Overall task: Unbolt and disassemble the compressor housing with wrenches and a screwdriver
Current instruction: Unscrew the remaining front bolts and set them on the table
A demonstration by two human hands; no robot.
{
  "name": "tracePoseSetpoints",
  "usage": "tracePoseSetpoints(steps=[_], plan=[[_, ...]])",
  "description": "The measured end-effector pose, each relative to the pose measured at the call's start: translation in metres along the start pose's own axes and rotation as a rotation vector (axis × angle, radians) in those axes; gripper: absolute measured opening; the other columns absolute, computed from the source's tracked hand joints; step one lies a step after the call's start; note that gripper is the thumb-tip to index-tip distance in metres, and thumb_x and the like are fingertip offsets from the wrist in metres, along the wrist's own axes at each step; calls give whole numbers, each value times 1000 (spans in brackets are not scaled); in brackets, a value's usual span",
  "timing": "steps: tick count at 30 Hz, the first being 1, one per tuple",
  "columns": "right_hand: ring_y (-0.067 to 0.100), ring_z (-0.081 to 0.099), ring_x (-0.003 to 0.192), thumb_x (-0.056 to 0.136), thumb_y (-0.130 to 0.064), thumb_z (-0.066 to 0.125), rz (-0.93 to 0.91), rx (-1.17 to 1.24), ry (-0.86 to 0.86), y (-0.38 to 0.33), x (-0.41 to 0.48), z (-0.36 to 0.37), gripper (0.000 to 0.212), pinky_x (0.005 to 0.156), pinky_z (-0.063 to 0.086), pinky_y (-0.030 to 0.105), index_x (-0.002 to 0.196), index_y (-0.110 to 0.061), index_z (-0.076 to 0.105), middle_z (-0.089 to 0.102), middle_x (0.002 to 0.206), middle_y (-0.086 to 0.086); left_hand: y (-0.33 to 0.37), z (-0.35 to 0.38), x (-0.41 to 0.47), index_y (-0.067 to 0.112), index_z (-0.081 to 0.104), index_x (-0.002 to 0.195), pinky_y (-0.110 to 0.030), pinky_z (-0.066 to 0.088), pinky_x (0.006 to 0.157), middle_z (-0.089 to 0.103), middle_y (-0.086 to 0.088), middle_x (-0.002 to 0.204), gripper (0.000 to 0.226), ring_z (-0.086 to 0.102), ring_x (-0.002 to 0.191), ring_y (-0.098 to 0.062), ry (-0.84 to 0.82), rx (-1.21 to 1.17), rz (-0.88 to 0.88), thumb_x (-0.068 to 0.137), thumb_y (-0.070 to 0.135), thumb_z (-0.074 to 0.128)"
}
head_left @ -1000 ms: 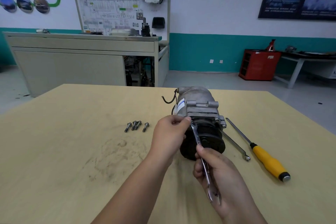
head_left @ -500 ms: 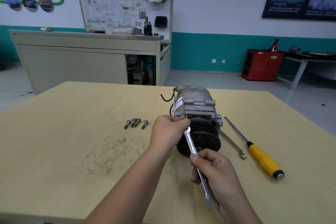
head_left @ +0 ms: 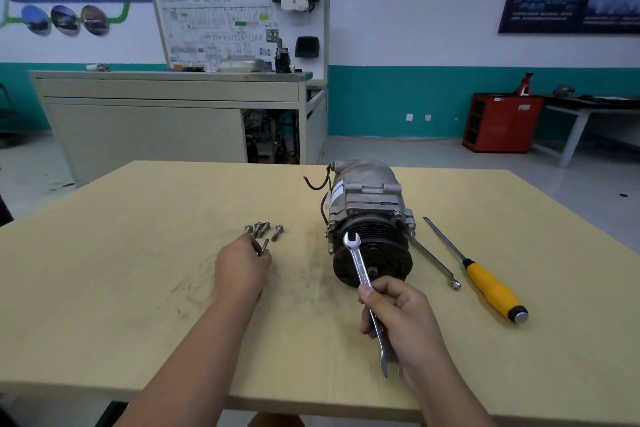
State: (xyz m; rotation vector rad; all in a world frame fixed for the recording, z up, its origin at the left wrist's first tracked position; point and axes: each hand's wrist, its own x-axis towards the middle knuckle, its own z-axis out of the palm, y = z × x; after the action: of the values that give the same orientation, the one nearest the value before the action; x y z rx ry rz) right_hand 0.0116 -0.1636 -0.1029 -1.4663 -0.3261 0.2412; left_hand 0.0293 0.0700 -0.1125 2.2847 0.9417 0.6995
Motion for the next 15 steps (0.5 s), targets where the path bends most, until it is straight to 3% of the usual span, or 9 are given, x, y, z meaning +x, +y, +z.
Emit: tracePoseSetpoints(steps=[6, 15], plan=[[11, 51, 44, 89, -12, 61, 2, -7, 12, 3, -3, 0, 22, 44, 41, 18, 67, -9, 60, 55, 48, 5, -13, 6, 0, 7, 62, 94, -36, 44, 76, 65, -15, 96, 17, 55, 97, -34, 10, 204, 93, 87, 22, 57], [13, 41, 38, 90, -16, 58, 141, 309, 120, -12, -7, -22, 31, 36, 33, 19, 61, -9, 63, 50, 47, 9, -11, 0, -7, 7, 60, 110, -37, 43, 82, 58, -16, 109, 33, 52, 103, -35, 24, 213, 77, 86, 29, 62]])
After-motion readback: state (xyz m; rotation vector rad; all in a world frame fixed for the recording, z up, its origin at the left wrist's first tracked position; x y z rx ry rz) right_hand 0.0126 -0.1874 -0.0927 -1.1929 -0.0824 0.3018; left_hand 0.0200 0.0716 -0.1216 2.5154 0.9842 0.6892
